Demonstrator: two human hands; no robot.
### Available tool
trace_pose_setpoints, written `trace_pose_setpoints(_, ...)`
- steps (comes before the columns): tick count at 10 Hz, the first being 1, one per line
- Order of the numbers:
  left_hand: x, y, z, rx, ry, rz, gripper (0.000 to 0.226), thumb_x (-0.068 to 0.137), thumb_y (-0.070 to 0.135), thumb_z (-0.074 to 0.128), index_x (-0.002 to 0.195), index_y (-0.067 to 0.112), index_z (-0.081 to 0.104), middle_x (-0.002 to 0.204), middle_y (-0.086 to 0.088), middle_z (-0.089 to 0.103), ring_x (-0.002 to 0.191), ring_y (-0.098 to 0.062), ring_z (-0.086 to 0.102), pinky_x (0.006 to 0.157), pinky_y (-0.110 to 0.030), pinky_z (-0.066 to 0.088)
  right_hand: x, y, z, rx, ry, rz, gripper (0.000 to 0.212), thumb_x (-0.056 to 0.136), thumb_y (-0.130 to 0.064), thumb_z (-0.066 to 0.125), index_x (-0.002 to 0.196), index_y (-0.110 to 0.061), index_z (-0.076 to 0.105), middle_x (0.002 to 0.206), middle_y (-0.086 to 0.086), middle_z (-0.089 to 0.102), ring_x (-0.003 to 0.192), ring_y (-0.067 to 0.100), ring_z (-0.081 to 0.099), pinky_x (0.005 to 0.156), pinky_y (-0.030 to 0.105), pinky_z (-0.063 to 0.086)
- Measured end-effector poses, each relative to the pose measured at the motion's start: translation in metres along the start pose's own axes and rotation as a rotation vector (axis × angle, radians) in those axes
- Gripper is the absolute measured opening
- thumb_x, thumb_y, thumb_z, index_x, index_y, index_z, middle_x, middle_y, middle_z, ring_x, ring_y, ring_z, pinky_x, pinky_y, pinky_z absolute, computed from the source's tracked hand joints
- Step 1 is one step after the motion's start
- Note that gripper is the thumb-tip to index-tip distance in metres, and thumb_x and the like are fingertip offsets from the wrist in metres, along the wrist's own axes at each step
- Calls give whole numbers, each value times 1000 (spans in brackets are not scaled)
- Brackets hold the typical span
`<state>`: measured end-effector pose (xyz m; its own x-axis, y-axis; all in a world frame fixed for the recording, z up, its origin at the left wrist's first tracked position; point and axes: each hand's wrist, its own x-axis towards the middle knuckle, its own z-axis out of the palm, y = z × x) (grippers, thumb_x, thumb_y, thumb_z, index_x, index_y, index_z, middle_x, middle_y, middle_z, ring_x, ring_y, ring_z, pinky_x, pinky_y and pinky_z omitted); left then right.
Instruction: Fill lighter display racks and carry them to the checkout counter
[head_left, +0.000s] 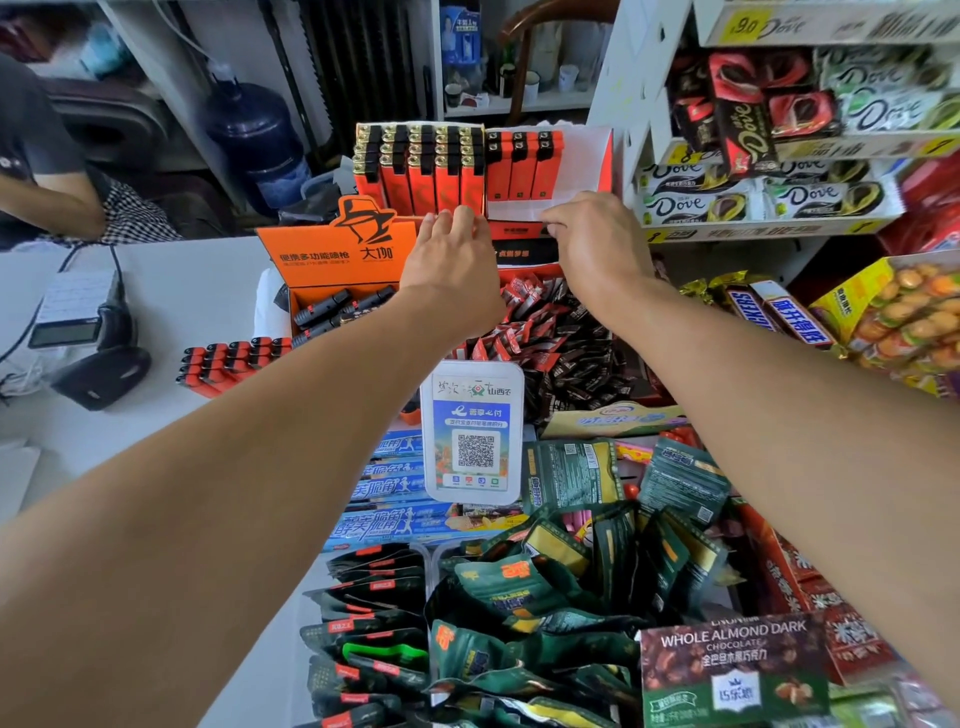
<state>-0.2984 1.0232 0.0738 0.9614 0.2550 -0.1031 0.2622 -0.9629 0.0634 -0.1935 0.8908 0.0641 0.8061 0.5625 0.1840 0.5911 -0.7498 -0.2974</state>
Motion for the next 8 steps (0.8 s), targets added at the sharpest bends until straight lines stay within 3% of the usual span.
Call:
trace_pose_setpoints(2,2,5,7,-7,8,-23,88,90,33,64,156,-2,18,158,-18,25,153,-37,13,127,-46,6,4,1,0,10,-23,1,29,90,7,48,99,0,75,102,19,68,98,34,59,83,46,53)
trace_pose_setpoints(4,2,10,6,-60,-16,-56,94,90,35,64,158,-2,9,163,-17,16,155,-36,3,127,-45,5,-9,2,-3,88,-51,2,34,96,4,49,120,-8,70,114,16,69,107,34,63,93,47,52)
trace_pose_setpoints(5,2,7,1,-111,-39,-59,96,90,37,64,159,0,9,165,-17,12,155,-35,0,127,-45,3,-14,0,-10,75,-135,-15,33,101,-5,47,130,-3,62,132,17,62,125,34,55,108,44,42)
trace_pose_setpoints(6,-6,9,-6,-223,-67,-51,95,92,38,64,161,5,7,169,-15,-1,156,-32,-7,127,-43,-1,-30,0,-21,51,-202,-52,46,106,-21,45,150,-10,41,157,6,37,149,24,26,120,34,16)
trace_pose_setpoints(8,-35,33,-12,-397,-46,-32,88,96,36,63,162,11,10,170,-12,0,156,-31,-1,127,-45,9,-79,10,-42,149,-85,13,48,104,-29,51,149,-13,44,156,0,41,146,19,32,119,33,21)
